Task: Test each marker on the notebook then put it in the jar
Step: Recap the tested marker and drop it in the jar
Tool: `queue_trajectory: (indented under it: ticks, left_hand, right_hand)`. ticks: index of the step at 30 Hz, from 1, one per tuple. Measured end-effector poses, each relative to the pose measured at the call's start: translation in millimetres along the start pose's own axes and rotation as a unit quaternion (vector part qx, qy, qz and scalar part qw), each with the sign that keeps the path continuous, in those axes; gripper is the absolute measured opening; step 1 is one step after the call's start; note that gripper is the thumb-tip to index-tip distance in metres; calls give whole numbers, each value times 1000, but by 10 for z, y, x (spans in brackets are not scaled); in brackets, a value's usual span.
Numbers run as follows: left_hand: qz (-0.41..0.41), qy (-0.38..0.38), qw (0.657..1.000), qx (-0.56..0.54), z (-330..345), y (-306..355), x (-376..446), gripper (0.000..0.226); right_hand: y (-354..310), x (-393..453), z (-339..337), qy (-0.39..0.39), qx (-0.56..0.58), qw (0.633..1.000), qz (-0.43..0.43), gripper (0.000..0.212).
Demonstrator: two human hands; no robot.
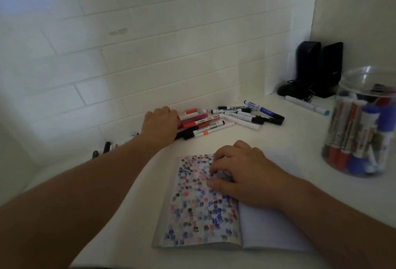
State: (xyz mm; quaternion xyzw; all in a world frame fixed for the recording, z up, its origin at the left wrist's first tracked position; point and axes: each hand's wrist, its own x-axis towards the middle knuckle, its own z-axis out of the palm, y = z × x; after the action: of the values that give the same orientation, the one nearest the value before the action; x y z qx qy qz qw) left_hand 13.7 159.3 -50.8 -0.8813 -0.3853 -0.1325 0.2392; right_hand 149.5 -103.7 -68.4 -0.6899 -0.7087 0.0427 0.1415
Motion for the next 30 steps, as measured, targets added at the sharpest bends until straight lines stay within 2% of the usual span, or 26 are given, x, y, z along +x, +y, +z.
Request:
queue_trajectory:
  ticks: [2, 3, 4, 5, 7, 9, 11, 13, 15, 17, 19, 20, 24, 30]
  left_hand:
    - [-41, 13, 996, -76, -127, 41, -17, 19]
    - [-65, 14, 984, -163, -258, 130, -28, 20]
    - [-85, 7, 959, -271, -413, 275, -42, 22]
    - [-91, -8, 918, -385, -582, 454, -61, 23]
    - [-53, -23, 836, -545, -867, 863, -118, 22]
    - [-10, -42, 779, -626, -1000, 1226, -217, 22]
    - [-8, -68, 720, -691, -983, 1422, -301, 22]
    - [-15, -94, 685, -722, -889, 1468, -378, 25]
    - [10, -105, 689, -717, -796, 1452, -451, 28]
    - [80, -96, 746, -654, -716, 1411, -526, 26]
    - [151, -84, 802, -572, -627, 1382, -594, 26]
    - [175, -76, 815, -547, -598, 1374, -626, 30]
    - [194, -56, 831, -518, -572, 1368, -682, 37]
    - [193, -67, 827, -524, -572, 1364, -654, 40]
  right_hand:
    - [-3, 11, -5, -1, 0, 1000, 3, 54]
    - [-8, 21, -13, 0, -2, 1000, 4, 56]
    - [-11, 30, -14, 0, -3, 1000, 4, 59]
    - [-13, 32, -14, -1, -2, 1000, 2, 63]
    - [-2, 16, -5, 8, 32, 999, 0, 66]
    - [42, -27, -59, 44, 105, 993, 22, 44]
    - [166, -62, -166, 131, 162, 974, 87, 21]
    - [322, -94, -287, 219, 199, 941, 163, 25]
    - [451, -104, -340, 279, 260, 900, 212, 29]
    - [484, -81, -323, 302, 326, 867, 225, 28]
    - [466, -34, -266, 285, 372, 860, 203, 22]
    - [457, -12, -237, 271, 392, 860, 184, 18]
    - [437, -31, -214, 236, 431, 859, 146, 21]
    - [393, -31, -210, 244, 462, 838, 154, 29]
